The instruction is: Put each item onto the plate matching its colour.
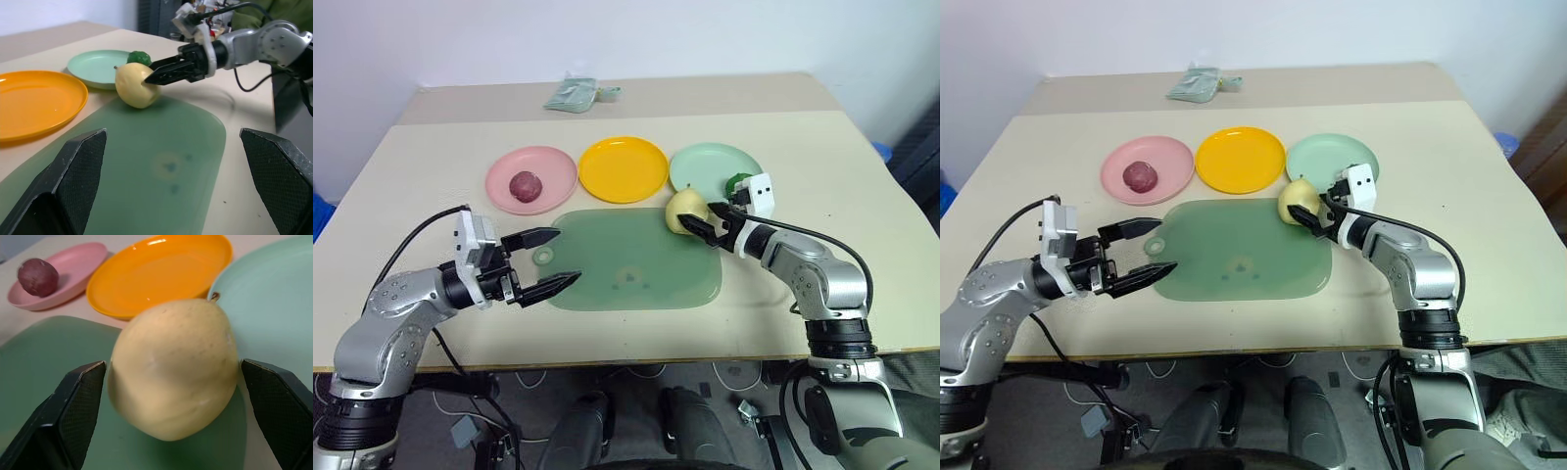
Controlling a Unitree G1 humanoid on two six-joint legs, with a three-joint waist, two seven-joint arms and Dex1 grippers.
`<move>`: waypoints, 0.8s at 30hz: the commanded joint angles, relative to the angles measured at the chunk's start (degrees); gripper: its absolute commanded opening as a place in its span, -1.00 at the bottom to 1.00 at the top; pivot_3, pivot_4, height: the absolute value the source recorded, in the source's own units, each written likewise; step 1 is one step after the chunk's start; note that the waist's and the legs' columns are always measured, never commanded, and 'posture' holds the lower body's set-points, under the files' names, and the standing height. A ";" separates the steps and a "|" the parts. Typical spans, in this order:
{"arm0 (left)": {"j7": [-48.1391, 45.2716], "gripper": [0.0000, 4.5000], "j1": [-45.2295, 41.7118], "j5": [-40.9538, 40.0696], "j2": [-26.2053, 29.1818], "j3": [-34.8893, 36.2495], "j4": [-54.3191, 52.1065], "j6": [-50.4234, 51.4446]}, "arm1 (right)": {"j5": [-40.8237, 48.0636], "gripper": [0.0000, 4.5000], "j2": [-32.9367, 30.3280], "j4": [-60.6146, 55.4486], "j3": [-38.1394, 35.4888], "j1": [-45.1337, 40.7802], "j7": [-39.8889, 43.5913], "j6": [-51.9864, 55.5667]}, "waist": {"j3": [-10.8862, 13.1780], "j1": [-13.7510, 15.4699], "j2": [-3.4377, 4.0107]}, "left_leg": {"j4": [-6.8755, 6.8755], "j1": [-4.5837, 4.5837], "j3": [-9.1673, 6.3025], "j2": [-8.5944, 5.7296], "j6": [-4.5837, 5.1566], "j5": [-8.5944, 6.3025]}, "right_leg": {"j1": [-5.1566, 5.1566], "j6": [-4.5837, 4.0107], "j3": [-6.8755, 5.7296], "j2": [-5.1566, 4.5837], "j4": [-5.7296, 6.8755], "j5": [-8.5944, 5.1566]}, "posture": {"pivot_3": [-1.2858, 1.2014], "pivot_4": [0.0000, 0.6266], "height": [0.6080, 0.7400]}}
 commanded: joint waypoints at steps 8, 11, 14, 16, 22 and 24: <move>0.38 1.00 -0.67 -1.95 1.00 1.83 -2.48 1.09 | -1.11 0.99 1.86 4.19 1.60 -3.72 1.17 -3.90 | 0.00 -0.05 0.00 | -0.01 0.00 0.00 0.00 0.00 0.00 | 0.00 0.00 0.00 0.00 0.00 0.00 | 0.03 -0.52 1.00; 0.64 1.00 -0.62 -2.00 0.89 1.73 -2.58 1.10 | -1.51 0.60 2.13 5.23 1.50 -4.24 1.07 -4.62 | 0.00 -0.04 0.00 | 0.00 0.00 0.00 0.00 0.00 0.00 | 0.00 0.00 -0.01 0.00 0.00 0.00 | 0.03 -0.52 1.00; 0.73 1.00 -0.41 -1.99 0.77 1.70 -2.58 0.97 | -1.42 0.33 2.09 5.04 1.22 -4.41 1.18 -4.67 | 0.00 0.00 0.00 | 0.01 0.00 0.00 0.00 0.00 0.00 | 0.01 0.00 -0.01 0.00 0.00 0.00 | 0.03 -0.52 1.00; 0.75 1.00 -0.21 -1.99 0.65 1.76 -2.46 0.82 | -0.70 0.33 2.25 3.77 0.68 -4.29 1.32 -4.76 | 0.00 -0.02 0.00 | 0.00 0.00 0.00 0.00 0.00 0.00 | 0.00 0.00 -0.01 0.00 0.00 0.00 | 0.03 -0.52 1.00; 0.95 1.00 0.25 -2.01 0.16 1.78 -2.20 0.40 | 3.35 0.33 3.76 -1.56 -0.98 -5.25 2.86 -5.29 | 0.00 -0.11 0.00 | -0.02 0.00 0.00 0.00 0.00 0.00 | -0.01 0.00 -0.01 0.00 0.00 0.00 | 0.03 -0.52 1.00; 1.16 1.00 0.10 -1.97 -0.04 1.66 -2.18 0.45 | 3.71 0.33 4.81 -1.01 -1.37 -7.42 2.52 -6.44 | 0.00 -0.15 0.00 | -0.02 0.00 0.00 0.00 0.00 0.00 | -0.01 0.00 -0.01 0.01 0.01 0.00 | 0.03 -0.52 1.00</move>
